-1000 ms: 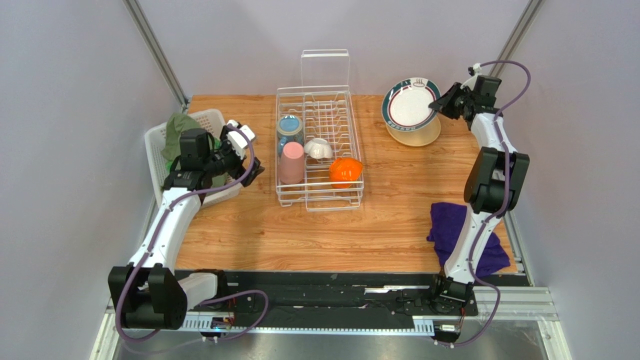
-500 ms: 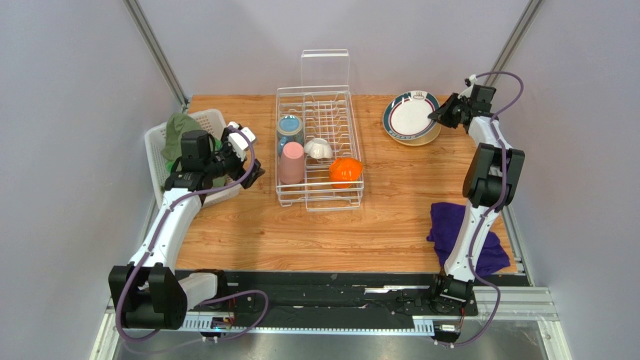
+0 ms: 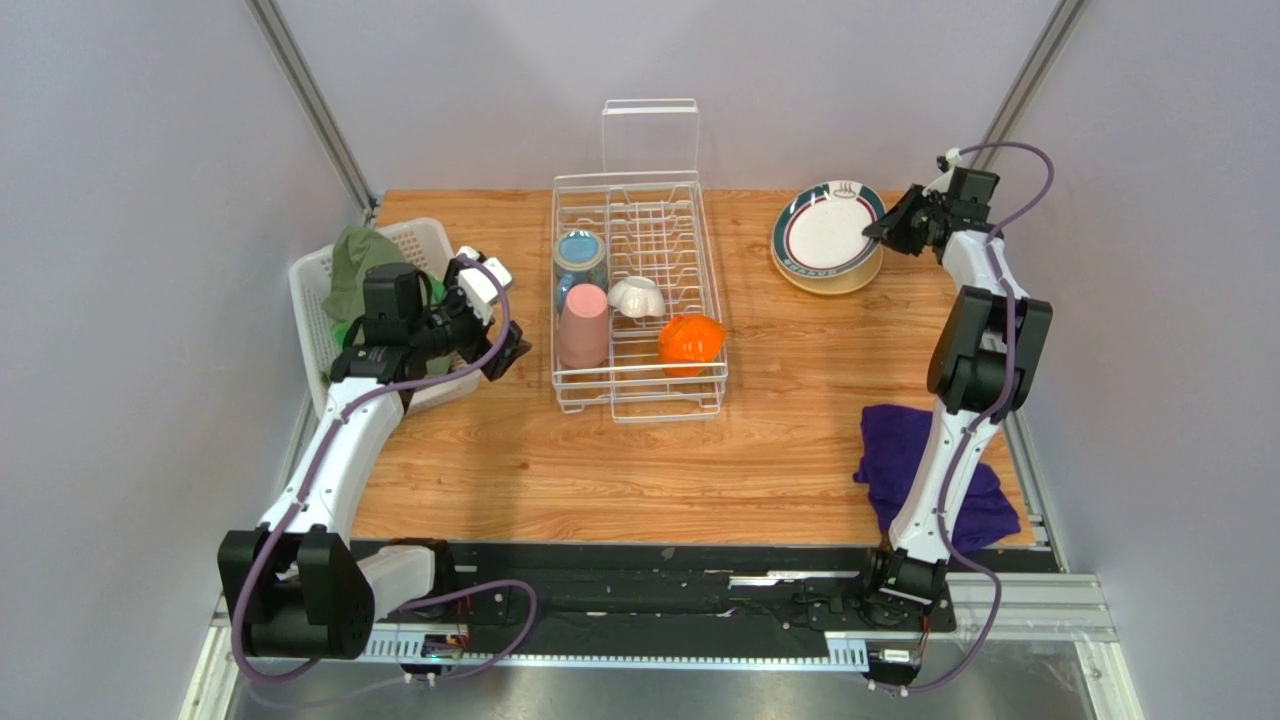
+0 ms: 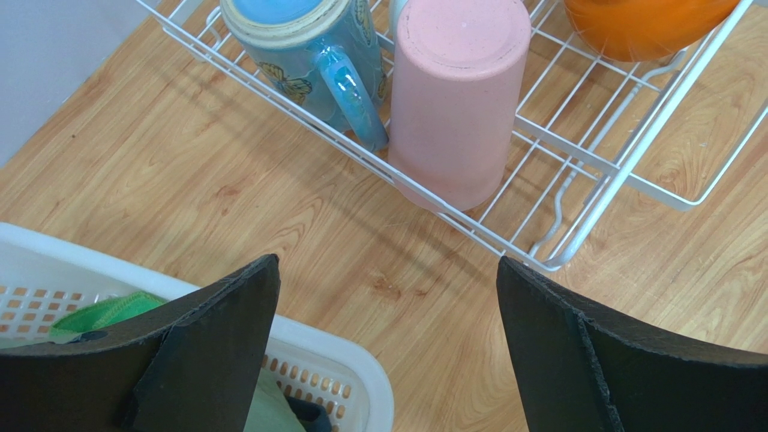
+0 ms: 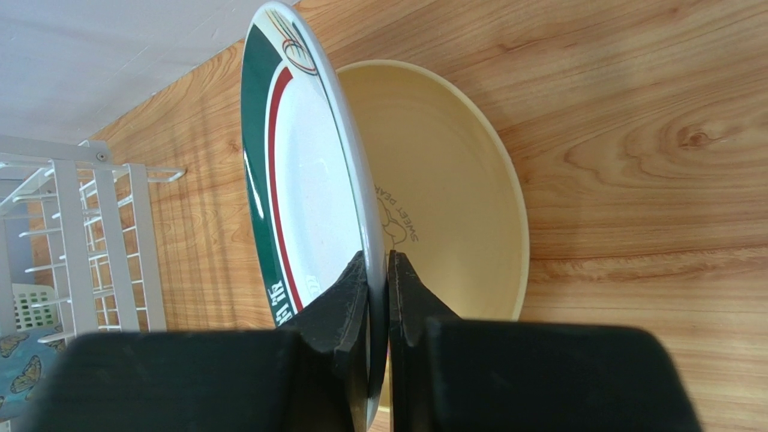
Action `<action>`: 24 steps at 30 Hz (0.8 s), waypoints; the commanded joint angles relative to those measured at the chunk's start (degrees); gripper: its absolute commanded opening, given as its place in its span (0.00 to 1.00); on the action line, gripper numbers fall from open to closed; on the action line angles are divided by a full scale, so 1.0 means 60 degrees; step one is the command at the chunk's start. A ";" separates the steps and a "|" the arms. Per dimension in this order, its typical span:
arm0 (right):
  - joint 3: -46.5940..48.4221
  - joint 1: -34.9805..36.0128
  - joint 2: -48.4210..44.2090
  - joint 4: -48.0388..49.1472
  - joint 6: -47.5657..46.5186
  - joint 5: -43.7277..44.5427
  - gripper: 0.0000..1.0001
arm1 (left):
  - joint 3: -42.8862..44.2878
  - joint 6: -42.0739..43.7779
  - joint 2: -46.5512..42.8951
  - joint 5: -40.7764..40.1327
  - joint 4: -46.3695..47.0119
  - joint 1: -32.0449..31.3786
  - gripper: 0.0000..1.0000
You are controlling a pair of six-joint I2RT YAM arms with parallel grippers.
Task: Unload the mixed dishes from the dish rack
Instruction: Place the plate at the center of the board.
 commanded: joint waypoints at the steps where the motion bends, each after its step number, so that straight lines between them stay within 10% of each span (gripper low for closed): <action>1: 0.0420 -0.0082 0.0110 0.0214 -0.0097 -0.0024 0.05 | -0.0033 0.0153 -0.0200 0.0343 0.0144 0.0034 0.98; 24: 0.0333 -0.0082 -0.0080 -0.0489 -0.0770 0.0737 0.44 | -0.0063 0.0256 -0.0346 0.0446 -0.0032 0.0034 0.98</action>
